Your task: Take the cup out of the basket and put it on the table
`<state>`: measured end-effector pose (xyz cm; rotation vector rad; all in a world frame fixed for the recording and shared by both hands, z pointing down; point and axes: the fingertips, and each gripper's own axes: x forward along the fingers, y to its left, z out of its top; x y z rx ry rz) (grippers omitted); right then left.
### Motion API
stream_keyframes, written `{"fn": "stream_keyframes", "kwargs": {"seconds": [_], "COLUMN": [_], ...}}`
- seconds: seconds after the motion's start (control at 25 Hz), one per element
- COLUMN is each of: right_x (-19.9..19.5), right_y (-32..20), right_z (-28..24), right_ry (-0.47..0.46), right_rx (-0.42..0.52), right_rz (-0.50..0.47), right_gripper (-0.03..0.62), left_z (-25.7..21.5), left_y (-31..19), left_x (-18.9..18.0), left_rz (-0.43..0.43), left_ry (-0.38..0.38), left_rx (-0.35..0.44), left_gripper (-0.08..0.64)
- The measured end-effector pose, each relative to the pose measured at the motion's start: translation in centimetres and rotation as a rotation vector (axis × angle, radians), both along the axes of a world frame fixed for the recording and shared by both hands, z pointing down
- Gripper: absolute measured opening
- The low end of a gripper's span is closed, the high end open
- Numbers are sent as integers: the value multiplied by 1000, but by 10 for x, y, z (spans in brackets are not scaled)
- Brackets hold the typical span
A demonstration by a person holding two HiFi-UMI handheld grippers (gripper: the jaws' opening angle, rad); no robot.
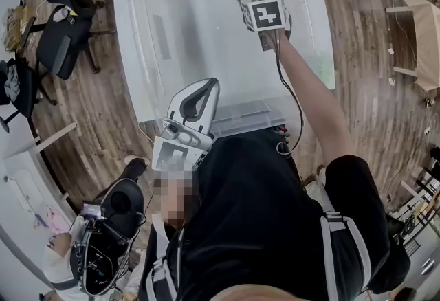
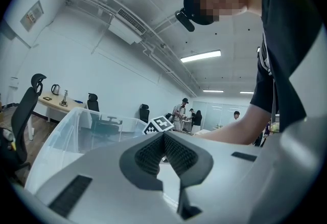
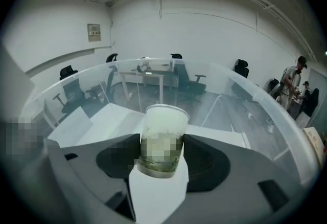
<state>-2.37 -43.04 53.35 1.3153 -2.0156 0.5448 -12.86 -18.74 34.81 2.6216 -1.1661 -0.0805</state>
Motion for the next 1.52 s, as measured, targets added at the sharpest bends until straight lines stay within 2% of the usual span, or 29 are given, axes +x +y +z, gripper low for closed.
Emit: {"fn": "stream_keyframes", "kwargs": {"seconds": [0.44, 0.88, 1.08, 1.28, 1.52], "right_x": [-9, 0, 29, 55, 51], "right_y": [52, 154, 206, 245, 282], "right_z": [-115, -222, -260, -278, -250], "right_ry": [-245, -451, -516, -571, -662], "right_rx": [188, 442, 524, 601, 568], "right_rz": [-124, -362, -469, -476, -476], "right_gripper": [278, 278, 278, 278, 278], "left_z": [-3, -18, -26, -25, -24], "left_y": [12, 9, 12, 18, 35], "left_x": [17, 37, 48, 60, 83], "left_rz": [-2, -1, 3, 19, 40], "left_ry": [-50, -105, -101, -96, -106], "left_rx": [11, 68, 85, 83, 86], "left_gripper": [18, 18, 18, 18, 18]}}
